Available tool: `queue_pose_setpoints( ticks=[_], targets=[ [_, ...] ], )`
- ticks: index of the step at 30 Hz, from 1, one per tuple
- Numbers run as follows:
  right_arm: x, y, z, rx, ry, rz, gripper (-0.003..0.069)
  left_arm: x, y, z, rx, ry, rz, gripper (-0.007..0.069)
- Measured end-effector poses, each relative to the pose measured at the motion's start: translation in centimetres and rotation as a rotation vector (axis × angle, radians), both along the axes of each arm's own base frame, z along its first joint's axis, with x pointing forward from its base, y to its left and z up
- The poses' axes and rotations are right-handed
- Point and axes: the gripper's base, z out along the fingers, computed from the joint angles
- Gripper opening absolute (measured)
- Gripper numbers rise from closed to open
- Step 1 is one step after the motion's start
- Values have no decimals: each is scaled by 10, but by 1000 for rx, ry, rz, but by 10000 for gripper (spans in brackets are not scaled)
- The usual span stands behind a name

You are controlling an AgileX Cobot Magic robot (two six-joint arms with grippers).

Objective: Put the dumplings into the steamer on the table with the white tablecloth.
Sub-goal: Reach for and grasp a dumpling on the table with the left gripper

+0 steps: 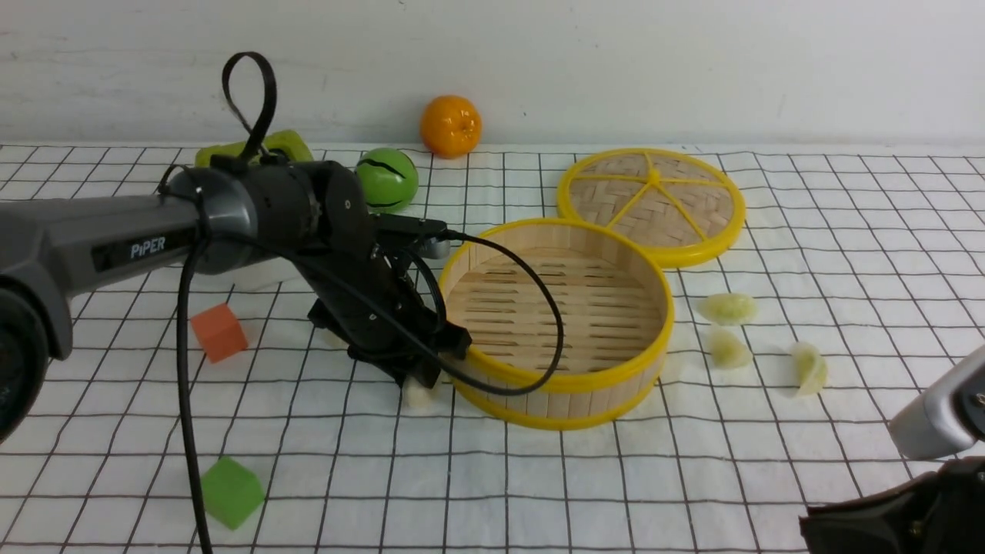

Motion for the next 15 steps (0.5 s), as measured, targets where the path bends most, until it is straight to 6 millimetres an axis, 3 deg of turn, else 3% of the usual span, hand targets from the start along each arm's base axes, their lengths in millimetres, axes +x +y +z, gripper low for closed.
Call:
queue_pose_setpoints(
  ticks=[7, 12, 15],
  targets=[
    [0, 0, 0, 3, 4, 2, 51, -12, 6, 17, 52, 52, -33, 204],
    [0, 0, 0, 4, 4, 2, 51, -25, 12, 75, 10, -44, 13, 204],
    [0, 0, 0, 4, 4, 2, 51, -24, 4, 105, -98, -104, 41, 204]
  ],
)
